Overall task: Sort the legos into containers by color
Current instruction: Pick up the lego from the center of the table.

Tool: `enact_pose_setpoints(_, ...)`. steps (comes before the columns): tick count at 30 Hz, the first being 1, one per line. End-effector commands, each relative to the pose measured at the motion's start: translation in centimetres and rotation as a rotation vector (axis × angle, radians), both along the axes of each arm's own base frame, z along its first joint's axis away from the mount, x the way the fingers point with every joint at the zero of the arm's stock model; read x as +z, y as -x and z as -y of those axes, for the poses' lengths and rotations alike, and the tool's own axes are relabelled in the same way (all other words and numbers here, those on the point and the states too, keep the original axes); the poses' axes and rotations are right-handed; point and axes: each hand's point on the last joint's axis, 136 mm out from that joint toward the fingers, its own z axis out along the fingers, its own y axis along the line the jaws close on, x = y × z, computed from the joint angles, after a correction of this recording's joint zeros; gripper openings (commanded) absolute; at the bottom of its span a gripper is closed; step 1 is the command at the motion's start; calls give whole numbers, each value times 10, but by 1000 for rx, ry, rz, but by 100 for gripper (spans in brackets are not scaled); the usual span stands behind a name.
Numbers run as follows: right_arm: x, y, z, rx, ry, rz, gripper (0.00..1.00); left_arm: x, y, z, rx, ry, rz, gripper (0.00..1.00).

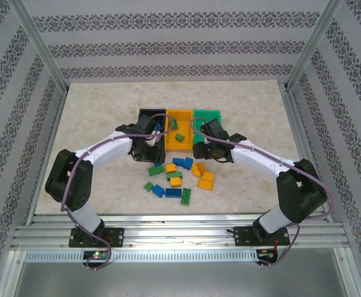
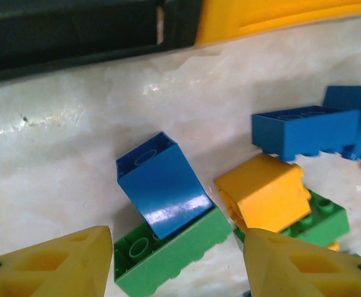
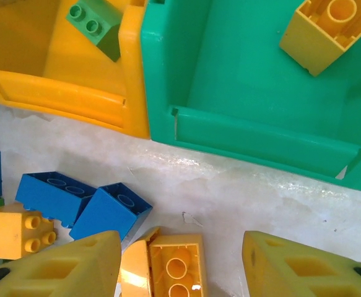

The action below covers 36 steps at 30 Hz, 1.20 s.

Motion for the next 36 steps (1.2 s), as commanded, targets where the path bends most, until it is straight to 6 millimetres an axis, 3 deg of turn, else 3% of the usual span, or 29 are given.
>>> enact_pose_setpoints(1, 5, -3, 6, -25, 2, 36, 54, -9, -10, 0, 186, -13, -9, 58)
enact_pose_setpoints(8, 6, -1, 8, -18, 8, 52, 54, -23, -17, -11, 334, -122, -40, 59)
enact_pose_setpoints(16, 7, 1, 14, -16, 20, 72, 55, -29, -19, 3, 299, -141, -62, 55)
enact_pose_setpoints(24, 9, -1, 16, -12, 25, 87, 55, -32, -10, -2, 277, -167, -71, 48)
enact_pose_setpoints(28, 10, -3, 16, -12, 25, 90, 55, -19, -17, -3, 257, -168, -22, 31)
enact_pose_setpoints(36, 14, -3, 20, -29, 20, 102, 55, 31, -42, -8, 225, -164, 139, 30)
